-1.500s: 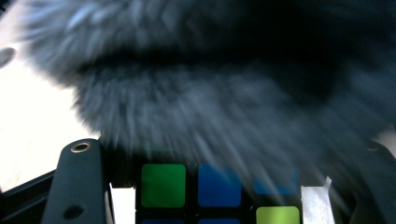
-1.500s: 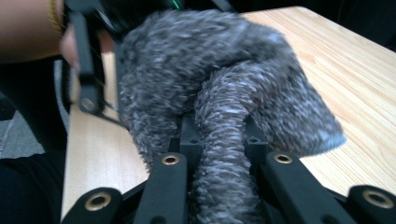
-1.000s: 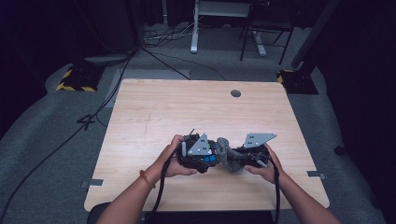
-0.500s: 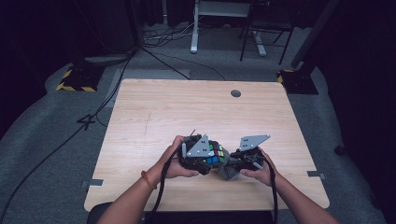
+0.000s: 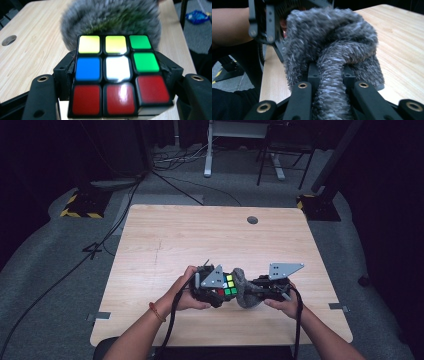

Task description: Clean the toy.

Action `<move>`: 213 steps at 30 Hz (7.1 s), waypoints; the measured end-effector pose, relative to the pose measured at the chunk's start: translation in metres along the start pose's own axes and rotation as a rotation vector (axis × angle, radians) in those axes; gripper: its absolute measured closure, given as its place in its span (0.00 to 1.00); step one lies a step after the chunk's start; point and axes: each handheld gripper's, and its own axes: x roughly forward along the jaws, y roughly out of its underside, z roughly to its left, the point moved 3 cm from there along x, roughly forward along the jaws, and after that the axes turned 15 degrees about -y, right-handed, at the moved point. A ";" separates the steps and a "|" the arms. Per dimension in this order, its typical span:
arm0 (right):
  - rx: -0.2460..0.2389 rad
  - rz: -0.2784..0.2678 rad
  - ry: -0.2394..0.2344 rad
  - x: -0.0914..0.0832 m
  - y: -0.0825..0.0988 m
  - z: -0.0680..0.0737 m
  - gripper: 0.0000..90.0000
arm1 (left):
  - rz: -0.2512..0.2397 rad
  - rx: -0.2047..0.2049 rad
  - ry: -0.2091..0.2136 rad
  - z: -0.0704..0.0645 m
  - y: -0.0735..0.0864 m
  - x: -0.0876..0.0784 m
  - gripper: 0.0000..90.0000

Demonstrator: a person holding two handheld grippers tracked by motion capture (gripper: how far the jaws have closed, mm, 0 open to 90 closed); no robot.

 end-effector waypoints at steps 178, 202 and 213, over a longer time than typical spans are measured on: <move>0.122 0.334 0.484 -0.119 0.097 0.015 0.27 | 0.288 -0.194 -0.264 0.018 0.143 -0.078 0.18; 0.333 0.192 0.612 -0.156 0.157 0.006 0.27 | 0.348 -0.400 -0.266 0.034 0.196 -0.085 0.17; 0.340 0.177 0.619 -0.157 0.159 0.005 0.27 | 0.292 -0.457 -0.249 0.035 0.204 -0.085 0.16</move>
